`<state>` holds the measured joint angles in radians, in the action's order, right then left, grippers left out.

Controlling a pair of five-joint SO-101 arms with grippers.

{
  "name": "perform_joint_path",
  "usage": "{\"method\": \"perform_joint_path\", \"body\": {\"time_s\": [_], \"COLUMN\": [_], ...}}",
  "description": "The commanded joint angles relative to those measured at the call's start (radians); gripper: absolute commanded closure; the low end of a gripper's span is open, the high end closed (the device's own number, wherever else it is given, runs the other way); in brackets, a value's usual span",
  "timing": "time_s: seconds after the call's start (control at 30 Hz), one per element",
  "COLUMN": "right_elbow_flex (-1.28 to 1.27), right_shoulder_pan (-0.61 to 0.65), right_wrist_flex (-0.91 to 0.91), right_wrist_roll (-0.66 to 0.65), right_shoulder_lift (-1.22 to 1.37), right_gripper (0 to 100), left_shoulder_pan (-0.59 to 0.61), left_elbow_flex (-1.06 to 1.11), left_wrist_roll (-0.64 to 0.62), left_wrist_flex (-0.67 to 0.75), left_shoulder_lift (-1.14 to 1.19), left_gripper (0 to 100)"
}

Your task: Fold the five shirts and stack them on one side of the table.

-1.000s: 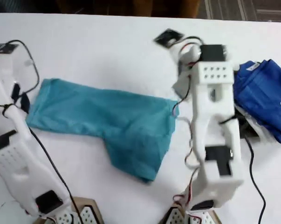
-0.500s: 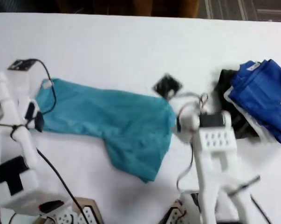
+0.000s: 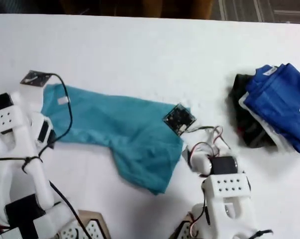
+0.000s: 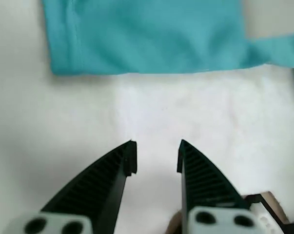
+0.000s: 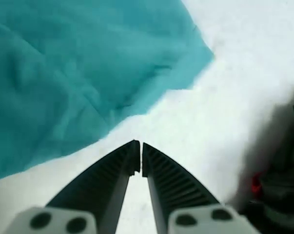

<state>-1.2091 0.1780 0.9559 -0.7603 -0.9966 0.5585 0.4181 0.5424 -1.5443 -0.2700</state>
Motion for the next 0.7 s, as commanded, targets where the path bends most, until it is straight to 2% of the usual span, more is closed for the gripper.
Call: {"method": "perform_joint_path", "body": {"time_s": [0.0,0.13,0.3,0.43,0.67], "right_elbow_flex": [0.008,0.006,0.023,0.089,0.167], "right_shoulder_pan": [0.162,0.309,0.394,0.417,0.418], "right_wrist_flex": [0.124,0.222,0.248,0.26,0.26], "right_wrist_roll": [-0.041,-0.044,-0.072,-0.155,-0.196], "right_shoulder_lift": [-0.019,-0.015,0.102,0.245,0.455], "right_gripper": [97.8,97.0,81.7,80.1,79.8], "left_shoulder_pan": [-0.011,-0.012,-0.014,-0.014,-0.015], "left_elbow_flex": [0.019,0.038,0.039,0.038,0.038], "left_wrist_roll": [-0.003,-0.003,-0.003,-0.003,-0.003], "left_wrist_flex": [0.008,0.009,0.037,0.043,0.043], "left_shoulder_lift": [-0.041,-0.041,-0.037,-0.037,-0.037], "left_gripper": [84,84,84,84,84]}}
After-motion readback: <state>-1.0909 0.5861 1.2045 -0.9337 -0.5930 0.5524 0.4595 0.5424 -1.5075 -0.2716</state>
